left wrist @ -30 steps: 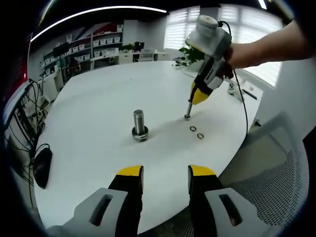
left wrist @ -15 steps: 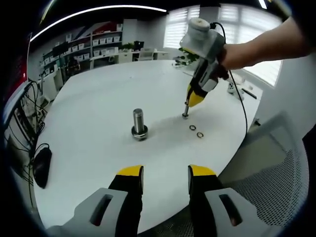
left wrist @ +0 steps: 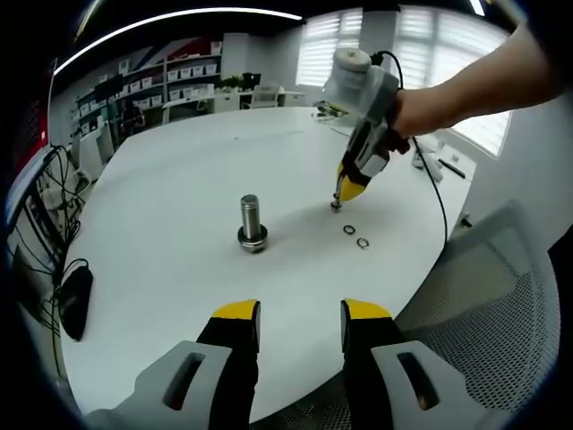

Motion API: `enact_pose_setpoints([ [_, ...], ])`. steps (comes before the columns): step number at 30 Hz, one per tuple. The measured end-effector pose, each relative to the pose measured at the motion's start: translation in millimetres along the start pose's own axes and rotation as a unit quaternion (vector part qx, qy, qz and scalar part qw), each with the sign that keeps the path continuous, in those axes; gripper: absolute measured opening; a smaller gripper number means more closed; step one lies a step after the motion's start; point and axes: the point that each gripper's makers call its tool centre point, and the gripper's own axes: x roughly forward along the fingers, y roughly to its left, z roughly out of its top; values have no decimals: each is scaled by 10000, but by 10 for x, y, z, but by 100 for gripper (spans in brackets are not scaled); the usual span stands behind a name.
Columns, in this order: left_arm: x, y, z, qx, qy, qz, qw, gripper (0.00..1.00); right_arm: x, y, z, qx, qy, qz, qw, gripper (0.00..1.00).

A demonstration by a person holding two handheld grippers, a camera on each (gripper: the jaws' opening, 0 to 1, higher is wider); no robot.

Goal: Place the washer onto the threaded stud by aligning its center hole with the stud, sliding it down to the base, and recovering from edge contact or off-axis alignment until the washer reaches the visible bottom stop.

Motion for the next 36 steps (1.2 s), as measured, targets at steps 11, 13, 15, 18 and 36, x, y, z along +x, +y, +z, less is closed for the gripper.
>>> enact_pose_setpoints([
  [11, -3, -2, -9, -1, -1, -4, 10000, 34, 107, -2, -43, 44, 65, -11, 10000, 14],
  [13, -7, -1, -10, -17, -6, 2, 10000, 34, 93, -9, -18, 59, 14, -35, 10000, 14],
  [15, -7, -3, -11, -16, -6, -2, 10000, 34, 97, -7, -12, 58, 18, -24, 10000, 14],
  [18, -8, -7, -7, -11, -15, -11, 10000, 34, 93, 1, -2, 16, -16, -25, 10000, 15],
  [36, -14, 0, 22, -46, -82, 9, 10000, 34, 23, -29, -41, 73, -178, -60, 9998, 18],
])
